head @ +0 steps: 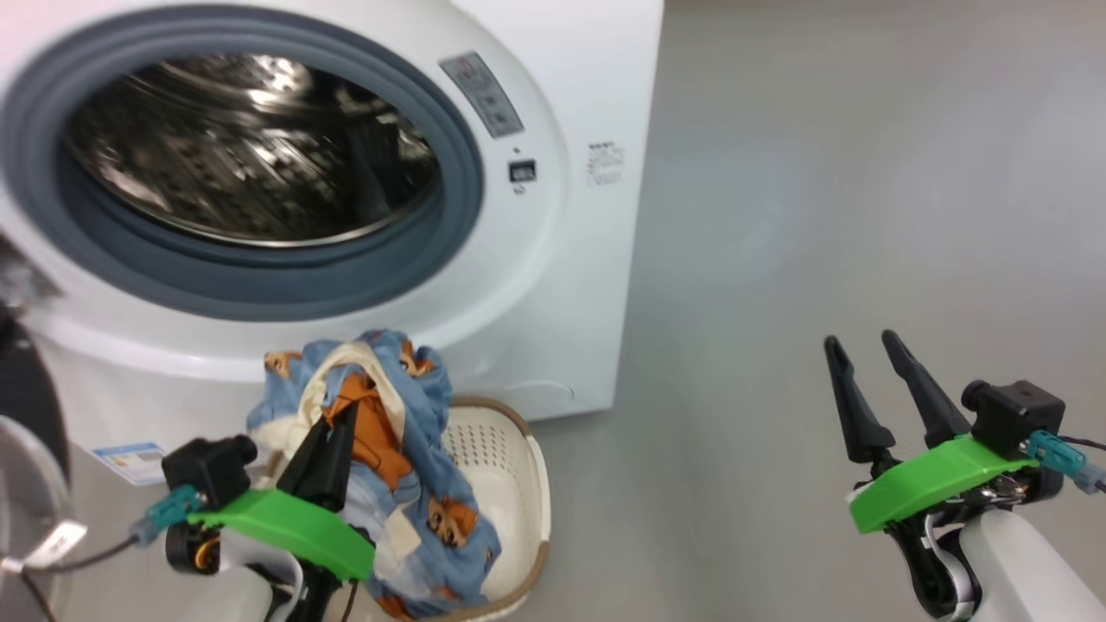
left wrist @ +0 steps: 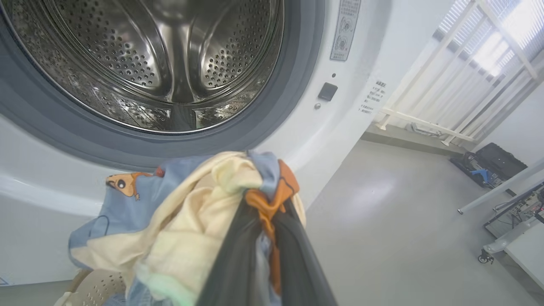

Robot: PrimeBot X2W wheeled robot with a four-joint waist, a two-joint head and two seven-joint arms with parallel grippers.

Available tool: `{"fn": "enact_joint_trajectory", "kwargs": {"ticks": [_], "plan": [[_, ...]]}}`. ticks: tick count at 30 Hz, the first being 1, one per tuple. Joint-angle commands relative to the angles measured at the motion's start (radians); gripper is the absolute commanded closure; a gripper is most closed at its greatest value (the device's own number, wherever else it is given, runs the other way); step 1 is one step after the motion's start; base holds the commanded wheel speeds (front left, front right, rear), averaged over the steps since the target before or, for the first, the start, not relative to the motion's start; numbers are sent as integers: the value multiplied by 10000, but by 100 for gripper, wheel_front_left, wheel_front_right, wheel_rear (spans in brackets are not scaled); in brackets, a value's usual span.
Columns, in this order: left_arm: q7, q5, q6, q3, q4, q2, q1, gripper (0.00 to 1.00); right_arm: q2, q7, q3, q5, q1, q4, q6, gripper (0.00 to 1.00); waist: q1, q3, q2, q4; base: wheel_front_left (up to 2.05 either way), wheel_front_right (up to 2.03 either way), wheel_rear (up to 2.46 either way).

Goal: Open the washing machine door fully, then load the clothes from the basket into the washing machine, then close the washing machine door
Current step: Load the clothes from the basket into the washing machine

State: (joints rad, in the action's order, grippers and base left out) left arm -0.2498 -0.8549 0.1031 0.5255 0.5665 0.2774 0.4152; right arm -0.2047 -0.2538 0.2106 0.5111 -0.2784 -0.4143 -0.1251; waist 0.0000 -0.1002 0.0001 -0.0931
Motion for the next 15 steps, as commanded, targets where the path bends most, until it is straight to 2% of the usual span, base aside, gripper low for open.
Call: {"fn": "enact_joint_trajectory", "kwargs": {"ticks": [1,15], "plan": [[-119,268,-122,-565,-465,222,-56,100,-198,-80,80,144,54,156,-56,0,0,661,-1,489,0,0,0],[-119,1417,-1098,-1961,-2887,272,-1658,100,-550,-80,140,54,280,283,-56,0,0,1119,-1,565,0,0,0]]}}
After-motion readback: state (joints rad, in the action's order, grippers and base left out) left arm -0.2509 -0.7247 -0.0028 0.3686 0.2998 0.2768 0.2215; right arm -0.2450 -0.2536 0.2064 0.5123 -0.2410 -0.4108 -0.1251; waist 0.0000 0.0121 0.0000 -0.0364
